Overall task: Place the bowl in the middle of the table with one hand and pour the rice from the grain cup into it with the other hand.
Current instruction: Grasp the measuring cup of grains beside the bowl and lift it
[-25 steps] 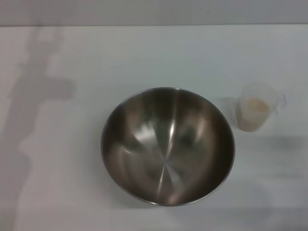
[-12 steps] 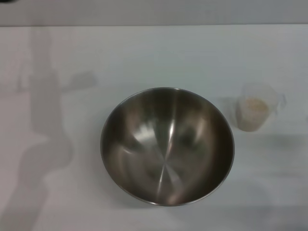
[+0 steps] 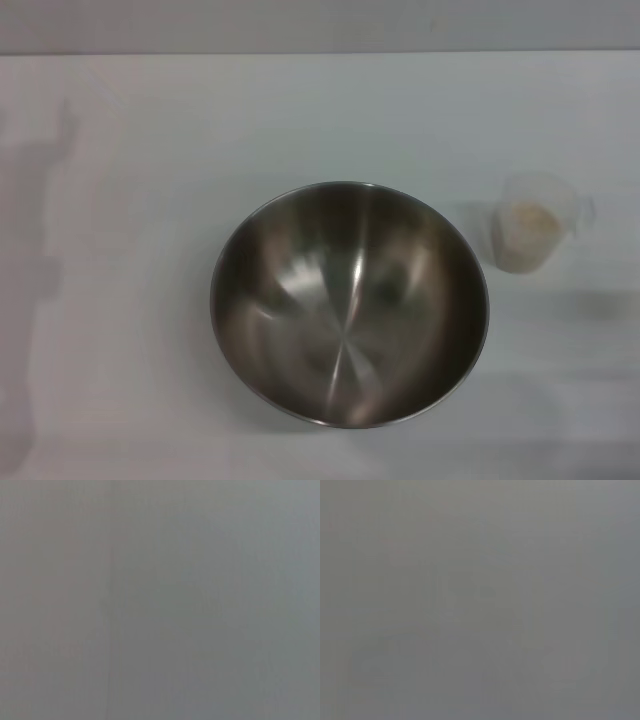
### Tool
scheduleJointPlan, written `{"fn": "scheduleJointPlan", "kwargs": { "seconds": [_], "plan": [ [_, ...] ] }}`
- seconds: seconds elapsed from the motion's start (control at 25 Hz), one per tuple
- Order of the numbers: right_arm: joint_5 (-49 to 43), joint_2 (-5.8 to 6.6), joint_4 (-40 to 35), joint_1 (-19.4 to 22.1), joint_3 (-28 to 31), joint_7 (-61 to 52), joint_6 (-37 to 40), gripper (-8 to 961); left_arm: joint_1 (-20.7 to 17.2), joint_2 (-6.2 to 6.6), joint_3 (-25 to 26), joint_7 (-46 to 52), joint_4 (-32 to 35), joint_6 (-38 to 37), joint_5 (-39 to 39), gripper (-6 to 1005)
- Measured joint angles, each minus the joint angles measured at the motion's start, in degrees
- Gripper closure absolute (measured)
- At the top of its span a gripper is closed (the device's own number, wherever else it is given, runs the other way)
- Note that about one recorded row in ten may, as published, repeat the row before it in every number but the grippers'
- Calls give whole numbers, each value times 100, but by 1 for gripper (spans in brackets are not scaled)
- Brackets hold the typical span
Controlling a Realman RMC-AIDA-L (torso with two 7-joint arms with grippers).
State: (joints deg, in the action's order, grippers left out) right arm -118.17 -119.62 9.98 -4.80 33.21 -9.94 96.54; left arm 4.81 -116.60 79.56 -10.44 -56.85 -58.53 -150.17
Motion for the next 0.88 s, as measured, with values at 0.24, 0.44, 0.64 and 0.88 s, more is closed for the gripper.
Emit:
{"fn": "scheduleJointPlan", "kwargs": {
  "seconds": [0.24, 0.44, 0.64, 0.88],
  "plan": [
    [-4, -3, -177, 178, -199, 16, -117, 116, 214, -205, 265, 1566, 2083, -1947, -784, 157],
    [-4, -4, -229, 148, -397, 37, -459, 117, 295, -221, 194, 1245, 2932, -2034, -729, 157],
    [-4, 3, -233, -144, -536, 45, -1317, 117, 444, -247, 89, 1032, 3496, -2062, -711, 157],
    [-5, 1, -207, -442, -790, 48, -1819, 118, 459, -249, -48, 851, 3603, -2010, -687, 157]
  ]
}}
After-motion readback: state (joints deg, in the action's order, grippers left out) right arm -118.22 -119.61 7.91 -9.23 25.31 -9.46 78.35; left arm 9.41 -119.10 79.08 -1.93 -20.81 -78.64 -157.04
